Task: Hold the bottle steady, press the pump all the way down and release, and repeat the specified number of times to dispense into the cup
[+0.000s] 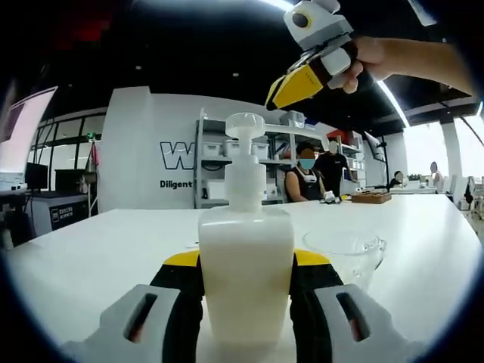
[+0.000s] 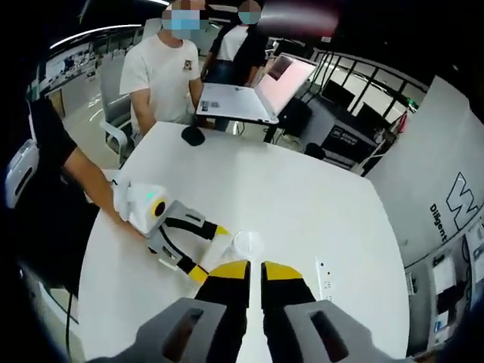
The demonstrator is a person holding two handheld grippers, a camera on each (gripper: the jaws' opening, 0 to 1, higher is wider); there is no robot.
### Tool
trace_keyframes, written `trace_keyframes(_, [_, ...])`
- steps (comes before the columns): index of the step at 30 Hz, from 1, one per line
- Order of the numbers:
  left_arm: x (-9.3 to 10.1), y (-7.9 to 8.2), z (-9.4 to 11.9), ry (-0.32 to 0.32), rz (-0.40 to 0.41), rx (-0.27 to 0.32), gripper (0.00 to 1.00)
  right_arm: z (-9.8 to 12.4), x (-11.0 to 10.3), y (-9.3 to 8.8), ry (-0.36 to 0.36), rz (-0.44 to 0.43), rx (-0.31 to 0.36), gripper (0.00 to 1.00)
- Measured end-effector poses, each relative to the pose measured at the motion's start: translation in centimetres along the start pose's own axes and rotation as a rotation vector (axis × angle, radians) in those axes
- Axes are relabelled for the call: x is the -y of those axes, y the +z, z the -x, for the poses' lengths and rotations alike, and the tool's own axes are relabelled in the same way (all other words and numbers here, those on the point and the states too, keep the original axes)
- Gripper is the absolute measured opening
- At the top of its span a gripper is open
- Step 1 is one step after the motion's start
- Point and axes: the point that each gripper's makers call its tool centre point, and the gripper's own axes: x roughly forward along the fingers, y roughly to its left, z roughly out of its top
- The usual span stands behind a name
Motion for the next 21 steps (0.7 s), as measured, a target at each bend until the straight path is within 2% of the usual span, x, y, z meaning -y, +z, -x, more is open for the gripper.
trace_keyframes(3, [0.0, 0.0, 0.0, 0.000, 0.000, -0.001, 0.42, -0.1, -0.2, 0.1, -0.004, 0.033, -0.021, 0.00])
trace_keyframes(9, [0.0, 0.0, -0.1, 0.002, -0.001, -0.004, 0.42, -0.1, 0.3, 0.5, 0.004, 0.041, -0.038, 0.00])
trace_keyframes(12, [0.0, 0.0, -0.1, 0.002, -0.001, -0.004, 0.42, -0.2, 0.0, 0.7, 0.034, 0.045, -0.051, 0.00])
trace_keyframes(21, [0.0, -0.1, -0.1, 0.001, -0.001, -0.006, 0.42, -1.1, -0.6, 1.0, 0.074, 0.105, -0.137, 0.00])
